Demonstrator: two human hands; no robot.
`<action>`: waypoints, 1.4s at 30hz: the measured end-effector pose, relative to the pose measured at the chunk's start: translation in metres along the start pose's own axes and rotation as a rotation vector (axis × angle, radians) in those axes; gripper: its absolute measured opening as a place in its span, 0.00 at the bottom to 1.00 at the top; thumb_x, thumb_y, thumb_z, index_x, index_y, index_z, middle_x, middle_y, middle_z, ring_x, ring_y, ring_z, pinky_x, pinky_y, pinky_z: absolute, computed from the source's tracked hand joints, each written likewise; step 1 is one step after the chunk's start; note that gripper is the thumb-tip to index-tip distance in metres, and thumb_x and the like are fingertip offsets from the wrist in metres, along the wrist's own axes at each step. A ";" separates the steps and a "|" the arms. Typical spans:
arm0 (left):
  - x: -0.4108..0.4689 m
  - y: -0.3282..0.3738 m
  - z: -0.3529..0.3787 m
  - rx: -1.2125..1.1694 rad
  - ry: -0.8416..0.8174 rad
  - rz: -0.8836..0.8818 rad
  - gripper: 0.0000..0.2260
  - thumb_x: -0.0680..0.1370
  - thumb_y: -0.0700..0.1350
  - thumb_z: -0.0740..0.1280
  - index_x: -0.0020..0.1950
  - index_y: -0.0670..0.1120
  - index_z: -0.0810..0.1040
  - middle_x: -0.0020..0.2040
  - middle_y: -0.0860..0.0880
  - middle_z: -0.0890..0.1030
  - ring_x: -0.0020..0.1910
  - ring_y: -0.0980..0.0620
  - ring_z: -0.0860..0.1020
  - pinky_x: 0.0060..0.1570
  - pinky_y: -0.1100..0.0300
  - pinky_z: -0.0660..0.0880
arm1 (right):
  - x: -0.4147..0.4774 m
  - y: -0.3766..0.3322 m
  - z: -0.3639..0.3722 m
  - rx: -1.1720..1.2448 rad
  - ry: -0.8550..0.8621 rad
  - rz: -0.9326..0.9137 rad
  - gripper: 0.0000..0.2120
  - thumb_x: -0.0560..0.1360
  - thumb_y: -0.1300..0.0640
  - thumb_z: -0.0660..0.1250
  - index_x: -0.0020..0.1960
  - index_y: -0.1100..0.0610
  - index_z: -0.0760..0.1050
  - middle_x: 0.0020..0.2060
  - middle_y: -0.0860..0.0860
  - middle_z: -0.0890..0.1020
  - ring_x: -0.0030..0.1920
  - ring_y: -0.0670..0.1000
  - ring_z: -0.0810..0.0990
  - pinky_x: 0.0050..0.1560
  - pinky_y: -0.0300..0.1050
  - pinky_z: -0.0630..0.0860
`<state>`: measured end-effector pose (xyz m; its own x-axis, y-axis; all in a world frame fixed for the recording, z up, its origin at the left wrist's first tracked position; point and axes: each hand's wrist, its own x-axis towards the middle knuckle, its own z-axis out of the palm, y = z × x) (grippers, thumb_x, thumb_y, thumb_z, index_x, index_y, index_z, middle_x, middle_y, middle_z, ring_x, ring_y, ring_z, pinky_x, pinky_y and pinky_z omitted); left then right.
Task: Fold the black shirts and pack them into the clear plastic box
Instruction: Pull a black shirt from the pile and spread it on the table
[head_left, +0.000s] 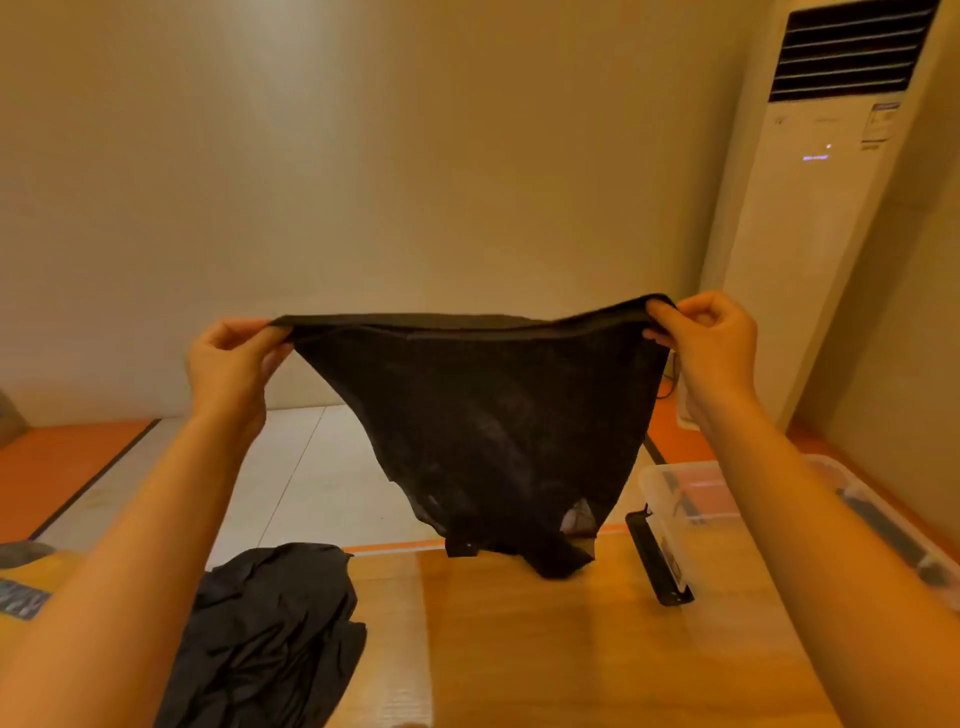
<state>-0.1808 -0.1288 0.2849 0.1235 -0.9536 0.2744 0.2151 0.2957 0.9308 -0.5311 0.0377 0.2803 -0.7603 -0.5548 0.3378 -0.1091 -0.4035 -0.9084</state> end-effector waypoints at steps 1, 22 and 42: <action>-0.011 -0.018 -0.009 0.050 -0.004 -0.041 0.06 0.77 0.36 0.68 0.44 0.45 0.76 0.45 0.47 0.80 0.48 0.51 0.82 0.45 0.64 0.79 | -0.008 0.017 -0.009 -0.074 -0.004 0.040 0.11 0.74 0.63 0.71 0.37 0.55 0.71 0.36 0.55 0.79 0.34 0.49 0.82 0.36 0.37 0.77; -0.237 -0.237 -0.173 0.770 -0.094 -0.644 0.07 0.78 0.31 0.62 0.50 0.40 0.77 0.42 0.40 0.81 0.38 0.42 0.80 0.41 0.52 0.77 | -0.205 0.229 -0.155 -0.661 -0.116 0.851 0.04 0.78 0.65 0.63 0.49 0.58 0.74 0.44 0.56 0.79 0.34 0.55 0.82 0.31 0.41 0.76; -0.300 -0.263 -0.177 0.814 0.019 -0.785 0.06 0.80 0.36 0.60 0.53 0.40 0.76 0.49 0.39 0.80 0.48 0.41 0.78 0.55 0.45 0.76 | -0.279 0.236 -0.194 -0.847 -0.169 0.541 0.11 0.77 0.68 0.63 0.49 0.53 0.77 0.46 0.49 0.77 0.49 0.52 0.77 0.51 0.56 0.80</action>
<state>-0.1032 0.0891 -0.0850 0.2483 -0.8566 -0.4523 -0.4548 -0.5154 0.7263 -0.4689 0.2383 -0.0761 -0.7490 -0.6319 -0.1992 -0.2445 0.5430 -0.8034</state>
